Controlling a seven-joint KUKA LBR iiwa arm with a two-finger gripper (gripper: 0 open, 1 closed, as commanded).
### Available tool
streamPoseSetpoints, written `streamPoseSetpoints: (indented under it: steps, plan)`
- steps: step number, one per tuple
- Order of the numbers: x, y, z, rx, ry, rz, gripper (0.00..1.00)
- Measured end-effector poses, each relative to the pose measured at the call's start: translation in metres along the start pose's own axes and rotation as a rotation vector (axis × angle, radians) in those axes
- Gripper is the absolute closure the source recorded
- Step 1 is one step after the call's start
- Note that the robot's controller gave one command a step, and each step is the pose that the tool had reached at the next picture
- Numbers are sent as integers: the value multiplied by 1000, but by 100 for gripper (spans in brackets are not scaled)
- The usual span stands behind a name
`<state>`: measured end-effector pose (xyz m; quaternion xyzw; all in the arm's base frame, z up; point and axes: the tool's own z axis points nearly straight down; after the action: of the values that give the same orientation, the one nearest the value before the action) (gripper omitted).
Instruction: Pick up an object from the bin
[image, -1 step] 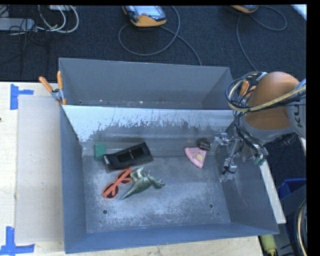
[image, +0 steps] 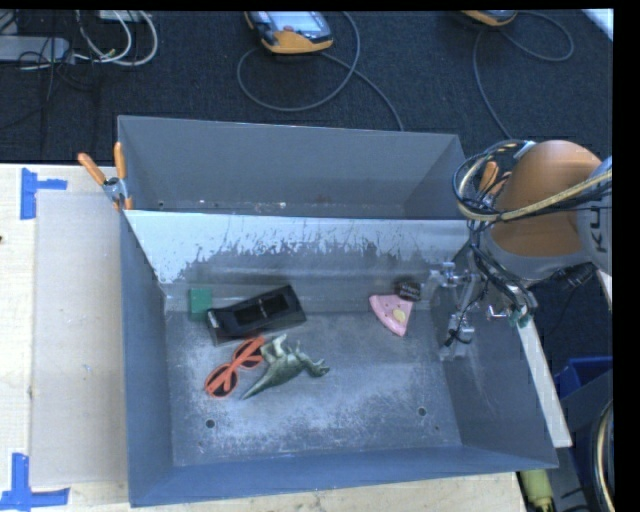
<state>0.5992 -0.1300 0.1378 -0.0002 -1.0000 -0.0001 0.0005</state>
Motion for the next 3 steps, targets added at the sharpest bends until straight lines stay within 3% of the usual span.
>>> streamPoseSetpoints:
  steps: [1, 2, 3]
  plan:
    - [-12, 13, 22, 2, -2, -104, 0]
    - [-17, 32, 55, -1, 1, -130, 0]
    - [-22, 30, 62, 2, -2, -283, 100]
